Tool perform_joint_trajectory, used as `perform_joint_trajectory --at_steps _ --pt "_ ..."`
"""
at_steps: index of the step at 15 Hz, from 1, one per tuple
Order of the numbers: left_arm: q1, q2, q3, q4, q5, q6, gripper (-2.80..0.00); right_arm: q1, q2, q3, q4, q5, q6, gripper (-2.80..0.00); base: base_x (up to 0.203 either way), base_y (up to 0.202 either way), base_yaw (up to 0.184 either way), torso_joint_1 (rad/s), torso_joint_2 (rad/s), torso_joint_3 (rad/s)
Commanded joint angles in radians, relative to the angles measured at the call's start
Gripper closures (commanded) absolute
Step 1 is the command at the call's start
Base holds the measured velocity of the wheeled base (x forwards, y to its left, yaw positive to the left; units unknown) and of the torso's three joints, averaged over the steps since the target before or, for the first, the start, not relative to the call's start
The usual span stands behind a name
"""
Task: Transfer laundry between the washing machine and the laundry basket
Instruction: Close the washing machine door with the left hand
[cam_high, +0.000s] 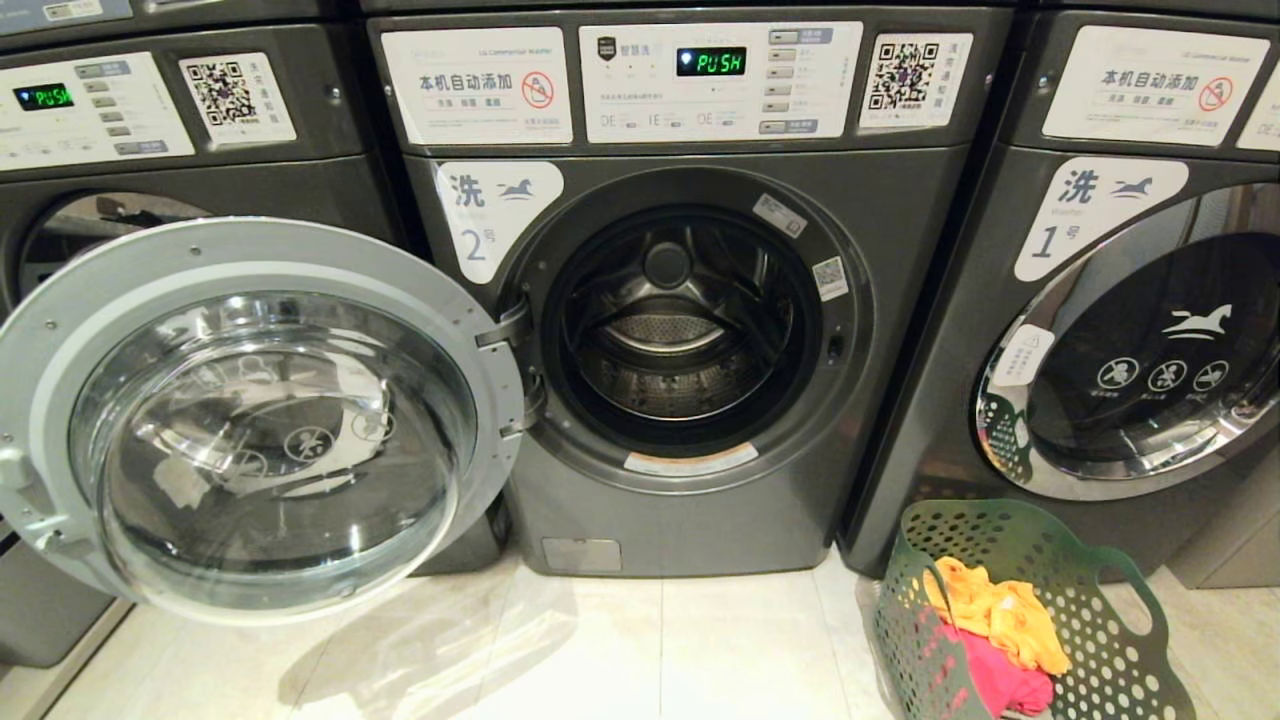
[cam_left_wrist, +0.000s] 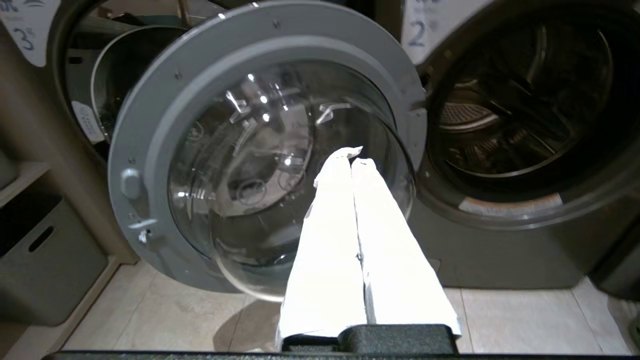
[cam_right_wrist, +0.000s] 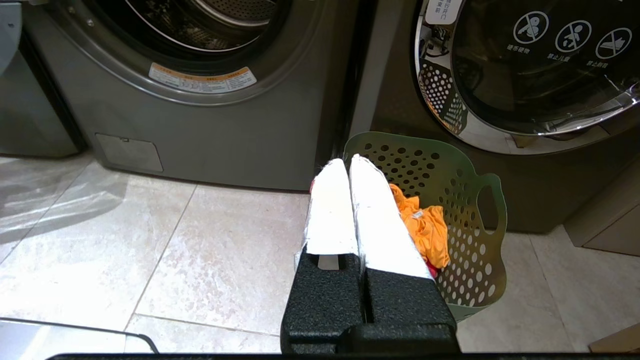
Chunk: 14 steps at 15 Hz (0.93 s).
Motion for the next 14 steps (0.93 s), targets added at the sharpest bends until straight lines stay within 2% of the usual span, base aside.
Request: perform_joint_trajectory --at_steps 1,4,7,11,12,14 --pt "0.013 0.424 -0.259 0.0 0.035 -0.037 0.0 0.0 0.001 0.0 -0.001 0.001 -0.002 0.0 0.0 0.0 0.0 0.0 0.0 0.0" --pt "0.102 0.776 -0.553 -0.016 0.021 -0.08 0.0 0.0 0.001 0.0 0.0 -0.001 0.009 0.0 0.0 0.0 0.0 0.0 0.0 0.0" --pt "0.192 1.035 -0.755 -0.108 -0.009 -0.099 0.0 0.0 0.001 0.0 0.0 -0.001 0.009 0.0 0.0 0.0 0.0 0.0 0.0 0.0" --pt "0.255 1.254 -1.016 -0.168 -0.031 -0.111 0.0 0.0 0.001 0.0 0.0 -0.002 0.01 0.0 0.0 0.0 0.0 0.0 0.0 0.0" --pt "0.269 1.295 -1.07 -0.167 -0.047 -0.112 0.0 0.0 0.001 0.0 0.0 -0.002 0.015 0.0 0.0 0.0 0.0 0.0 0.0 0.0" --pt "0.313 1.354 -1.151 -0.148 -0.123 -0.113 0.0 0.0 0.001 0.0 0.0 -0.015 0.02 0.0 0.0 0.0 0.0 0.0 0.0 0.0"
